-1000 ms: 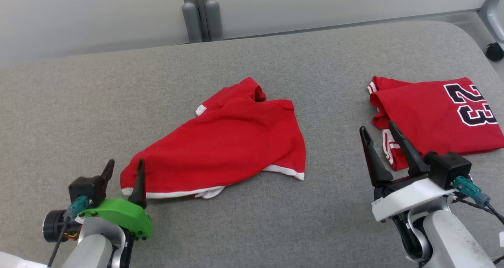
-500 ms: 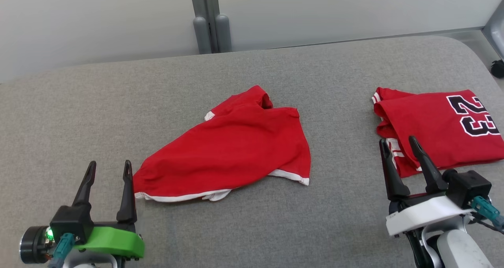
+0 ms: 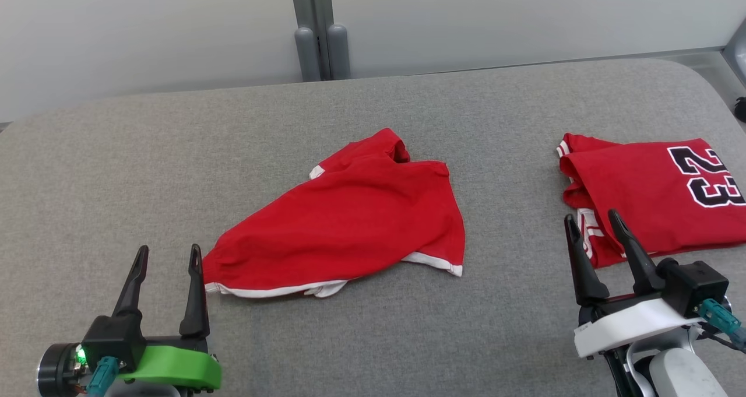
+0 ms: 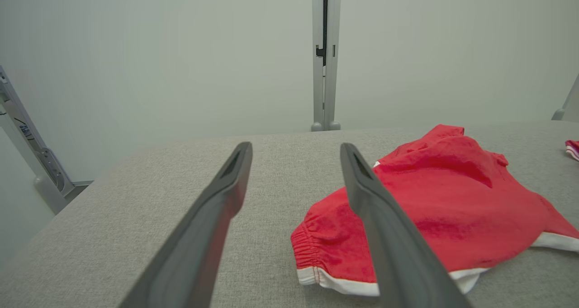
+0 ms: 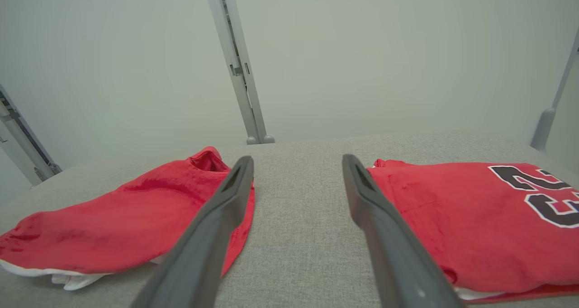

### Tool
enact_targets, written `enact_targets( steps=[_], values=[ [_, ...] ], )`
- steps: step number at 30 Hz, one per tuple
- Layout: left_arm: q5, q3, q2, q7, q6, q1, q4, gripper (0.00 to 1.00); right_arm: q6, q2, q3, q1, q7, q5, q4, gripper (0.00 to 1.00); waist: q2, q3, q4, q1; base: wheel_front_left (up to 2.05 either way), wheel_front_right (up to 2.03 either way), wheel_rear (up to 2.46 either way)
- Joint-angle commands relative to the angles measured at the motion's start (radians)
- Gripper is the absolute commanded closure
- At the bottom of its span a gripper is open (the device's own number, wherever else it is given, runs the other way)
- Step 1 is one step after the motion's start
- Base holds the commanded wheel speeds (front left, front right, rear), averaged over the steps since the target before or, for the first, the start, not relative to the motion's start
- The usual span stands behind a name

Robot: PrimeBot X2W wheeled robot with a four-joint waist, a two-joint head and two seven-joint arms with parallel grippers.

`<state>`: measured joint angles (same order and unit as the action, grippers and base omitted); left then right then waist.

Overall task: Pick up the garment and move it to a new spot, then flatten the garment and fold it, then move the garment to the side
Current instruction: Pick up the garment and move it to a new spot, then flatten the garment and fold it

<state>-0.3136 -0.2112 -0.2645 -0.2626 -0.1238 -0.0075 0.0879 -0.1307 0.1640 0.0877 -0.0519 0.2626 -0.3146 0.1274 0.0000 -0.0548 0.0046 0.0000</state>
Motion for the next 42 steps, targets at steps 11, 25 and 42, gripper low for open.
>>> enact_targets(
  steps=[11, 25, 42],
  values=[
    [-0.054, -0.012, 0.032, 0.151, 0.07, -0.037, 0.153, 0.0, 0.0, 0.05, 0.17, -0.07, -0.043, -0.032, 0.144, 0.0, 0.0, -0.021, 0.029, 0.0, 0.0, 0.0, 0.0],
    [-0.161, -0.06, 0.016, 0.438, 0.167, -0.193, 0.177, 0.0, 0.0, 0.099, 0.423, -0.31, -0.325, -0.12, 0.328, 0.0, 0.0, -0.124, 0.086, 0.0, 0.0, 0.0, 0.0],
    [-0.226, -0.081, 0.027, 0.45, 0.221, -0.253, 0.291, 1.0, 0.0, 0.09, 0.516, -0.392, -0.291, -0.148, 0.423, 1.0, 0.0, -0.16, 0.08, 0.0, 0.0, 0.0, 0.0]
  ],
)
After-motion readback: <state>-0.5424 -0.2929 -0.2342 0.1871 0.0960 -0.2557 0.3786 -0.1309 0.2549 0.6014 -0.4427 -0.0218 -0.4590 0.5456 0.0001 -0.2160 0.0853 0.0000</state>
